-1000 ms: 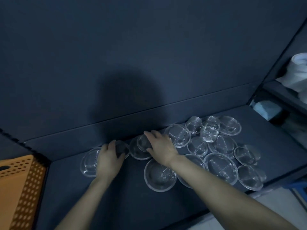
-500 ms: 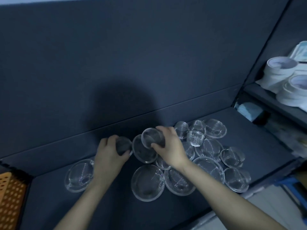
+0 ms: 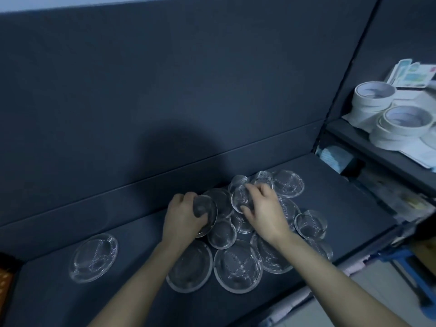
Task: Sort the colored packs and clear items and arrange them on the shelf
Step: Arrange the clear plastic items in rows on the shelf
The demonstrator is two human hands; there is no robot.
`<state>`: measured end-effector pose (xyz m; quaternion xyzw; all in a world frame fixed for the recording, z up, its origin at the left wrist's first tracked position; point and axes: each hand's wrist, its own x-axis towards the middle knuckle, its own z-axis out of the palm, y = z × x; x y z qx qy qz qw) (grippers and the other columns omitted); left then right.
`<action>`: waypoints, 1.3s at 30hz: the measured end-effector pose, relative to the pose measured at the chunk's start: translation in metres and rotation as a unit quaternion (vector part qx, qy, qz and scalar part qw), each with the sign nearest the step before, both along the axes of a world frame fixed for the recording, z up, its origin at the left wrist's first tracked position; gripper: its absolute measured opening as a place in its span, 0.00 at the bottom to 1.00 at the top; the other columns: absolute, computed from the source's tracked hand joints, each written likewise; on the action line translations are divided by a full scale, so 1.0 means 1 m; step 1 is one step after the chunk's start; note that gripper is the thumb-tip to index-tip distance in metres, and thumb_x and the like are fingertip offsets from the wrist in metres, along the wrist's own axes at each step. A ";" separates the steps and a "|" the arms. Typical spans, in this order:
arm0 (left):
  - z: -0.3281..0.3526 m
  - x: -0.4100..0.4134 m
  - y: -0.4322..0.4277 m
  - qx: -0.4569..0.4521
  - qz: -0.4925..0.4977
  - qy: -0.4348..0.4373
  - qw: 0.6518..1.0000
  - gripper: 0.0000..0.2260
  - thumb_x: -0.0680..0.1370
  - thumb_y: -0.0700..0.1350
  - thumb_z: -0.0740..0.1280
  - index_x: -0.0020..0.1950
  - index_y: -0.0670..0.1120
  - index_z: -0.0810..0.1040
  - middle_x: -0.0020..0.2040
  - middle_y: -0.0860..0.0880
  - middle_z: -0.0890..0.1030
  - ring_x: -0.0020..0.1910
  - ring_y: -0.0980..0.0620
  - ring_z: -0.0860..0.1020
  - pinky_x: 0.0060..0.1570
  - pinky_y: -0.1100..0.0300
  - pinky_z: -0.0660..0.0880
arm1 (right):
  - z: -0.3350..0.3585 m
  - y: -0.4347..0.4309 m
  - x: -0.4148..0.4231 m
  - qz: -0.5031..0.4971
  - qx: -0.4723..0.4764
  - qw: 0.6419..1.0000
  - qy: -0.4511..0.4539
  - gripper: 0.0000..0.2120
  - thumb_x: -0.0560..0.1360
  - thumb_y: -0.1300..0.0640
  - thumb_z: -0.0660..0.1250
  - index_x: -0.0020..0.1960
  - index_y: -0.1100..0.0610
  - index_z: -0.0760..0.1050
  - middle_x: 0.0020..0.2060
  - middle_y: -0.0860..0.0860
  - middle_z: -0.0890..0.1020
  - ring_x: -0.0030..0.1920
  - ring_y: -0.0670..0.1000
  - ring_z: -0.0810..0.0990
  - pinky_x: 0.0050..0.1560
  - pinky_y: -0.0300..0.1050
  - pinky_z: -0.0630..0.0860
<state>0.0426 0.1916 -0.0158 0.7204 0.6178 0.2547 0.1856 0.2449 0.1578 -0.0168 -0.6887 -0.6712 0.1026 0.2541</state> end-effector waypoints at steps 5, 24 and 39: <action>0.005 -0.003 0.001 0.037 0.029 -0.014 0.999 0.23 0.67 0.44 0.74 0.60 0.42 0.75 0.53 0.42 0.74 0.52 0.44 0.74 0.53 0.56 0.72 | -0.002 -0.001 0.003 0.026 -0.005 1.000 -0.009 0.25 0.74 0.58 0.67 0.70 0.58 0.67 0.60 0.56 0.72 0.61 0.57 0.70 0.64 0.49 0.69; 0.005 0.054 0.021 0.002 -0.103 -0.009 0.995 0.20 0.77 0.44 0.66 0.68 0.41 0.69 0.63 0.42 0.75 0.61 0.46 0.73 0.59 0.62 0.66 | -0.007 -0.010 0.038 0.028 -0.057 0.998 0.003 0.23 0.75 0.61 0.64 0.69 0.56 0.68 0.71 0.57 0.66 0.70 0.59 0.63 0.70 0.48 0.62; -0.009 -0.017 -0.017 -0.044 -0.046 0.098 0.993 0.11 0.75 0.40 0.63 0.57 0.47 0.76 0.51 0.45 0.81 0.50 0.44 0.78 0.44 0.54 0.76 | 0.002 -0.021 -0.021 0.117 0.096 0.987 0.055 0.11 0.70 0.71 0.67 0.51 0.63 0.80 0.53 0.57 0.80 0.51 0.58 0.81 0.49 0.48 0.79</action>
